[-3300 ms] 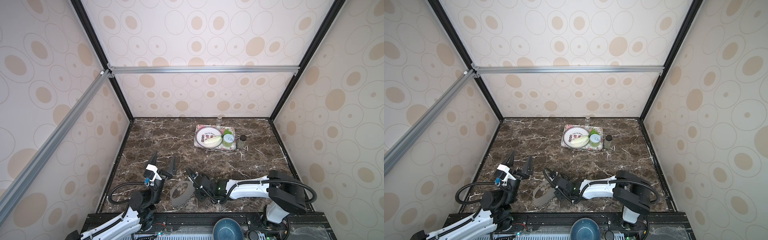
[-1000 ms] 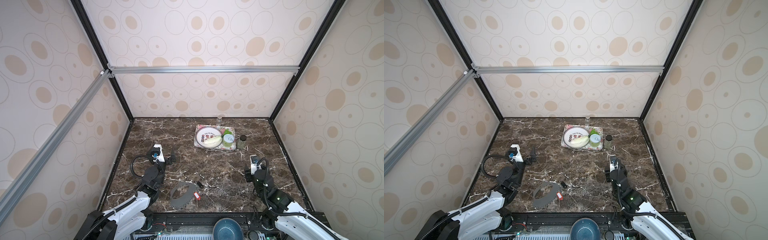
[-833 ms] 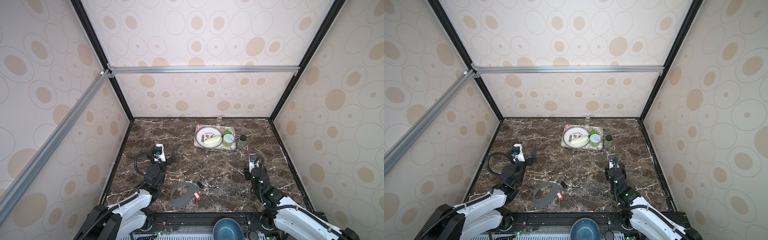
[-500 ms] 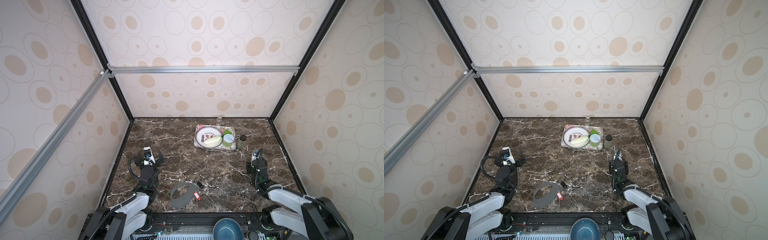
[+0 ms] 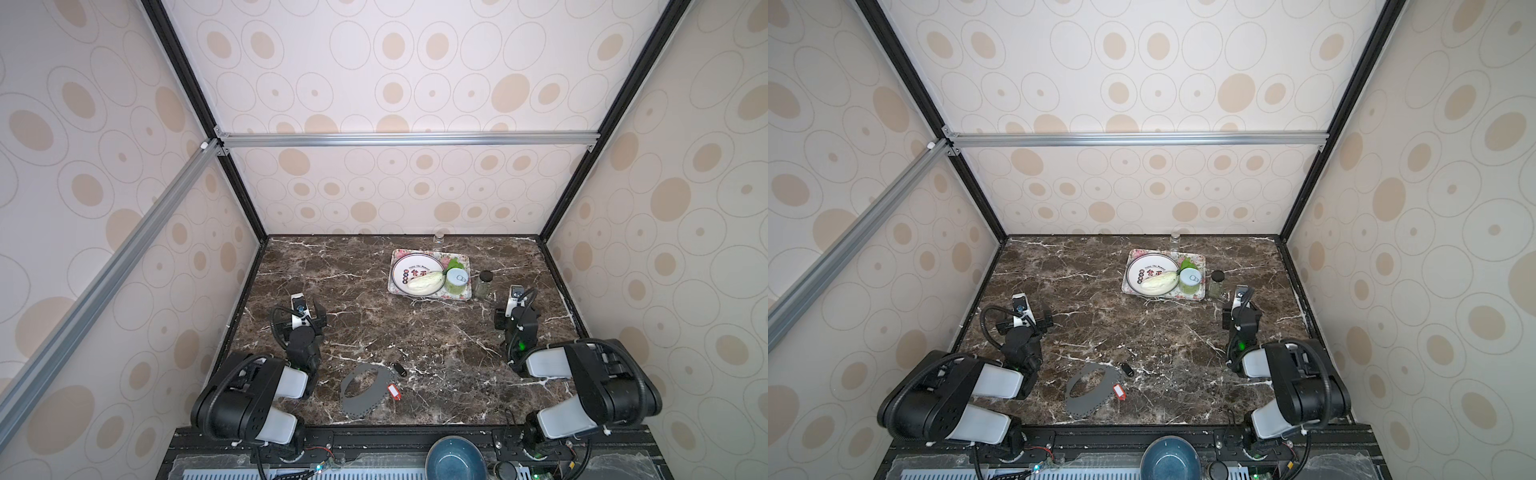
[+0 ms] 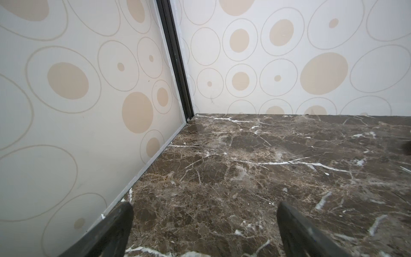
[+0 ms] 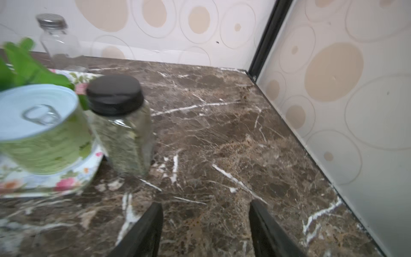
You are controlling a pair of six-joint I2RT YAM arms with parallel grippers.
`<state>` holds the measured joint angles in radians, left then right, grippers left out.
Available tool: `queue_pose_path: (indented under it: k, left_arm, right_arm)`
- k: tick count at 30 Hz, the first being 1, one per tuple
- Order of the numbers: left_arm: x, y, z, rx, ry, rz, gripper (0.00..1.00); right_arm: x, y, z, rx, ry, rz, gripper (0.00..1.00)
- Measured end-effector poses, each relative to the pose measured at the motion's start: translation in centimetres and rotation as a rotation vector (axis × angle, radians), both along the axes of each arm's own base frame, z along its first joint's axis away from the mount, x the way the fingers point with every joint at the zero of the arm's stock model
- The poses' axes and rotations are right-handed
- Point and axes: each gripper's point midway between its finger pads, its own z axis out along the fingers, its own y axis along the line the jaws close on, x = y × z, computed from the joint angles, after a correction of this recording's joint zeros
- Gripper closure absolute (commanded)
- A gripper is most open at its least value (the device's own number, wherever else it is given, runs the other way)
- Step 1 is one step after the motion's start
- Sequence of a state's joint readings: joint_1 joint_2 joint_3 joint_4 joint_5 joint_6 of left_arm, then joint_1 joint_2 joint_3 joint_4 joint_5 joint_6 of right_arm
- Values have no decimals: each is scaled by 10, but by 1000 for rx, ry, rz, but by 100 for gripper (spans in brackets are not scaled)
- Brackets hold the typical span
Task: Attach keys to a key ring
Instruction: Reset both arms
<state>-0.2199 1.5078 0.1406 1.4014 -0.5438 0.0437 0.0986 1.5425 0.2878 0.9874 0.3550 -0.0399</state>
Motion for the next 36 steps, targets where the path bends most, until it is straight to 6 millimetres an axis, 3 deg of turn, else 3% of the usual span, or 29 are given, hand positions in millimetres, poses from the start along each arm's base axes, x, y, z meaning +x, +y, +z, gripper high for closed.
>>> queue_pose_path:
  k: [2, 11, 16, 22, 24, 30, 36]
  left_arm:
    - [0, 0, -7, 7, 24, -1, 1]
    - [-3, 7, 7, -11, -50, 8, 1]
    - [0, 7, 6, -13, -41, -4, 1]
    - [17, 12, 3, -37, -30, -38, 0]
    - [19, 9, -8, -38, 10, -56, 1]
    - [21, 5, -10, -43, 16, -83, 0]
    - [21, 4, -10, -46, 15, -90, 0]
  right_arm:
    - [-4, 1, -8, 19, 23, 12, 37]
    - [10, 40, 4, 32, -6, 204, 35]
    - [10, 28, 5, 30, -11, 128, 33]
    - [6, 8, 9, 48, -43, 24, 34]
    - [7, 8, 8, 48, -37, 25, 30]
    - [19, 23, 13, 40, -18, 94, 22]
    - [16, 22, 10, 39, -12, 89, 25]
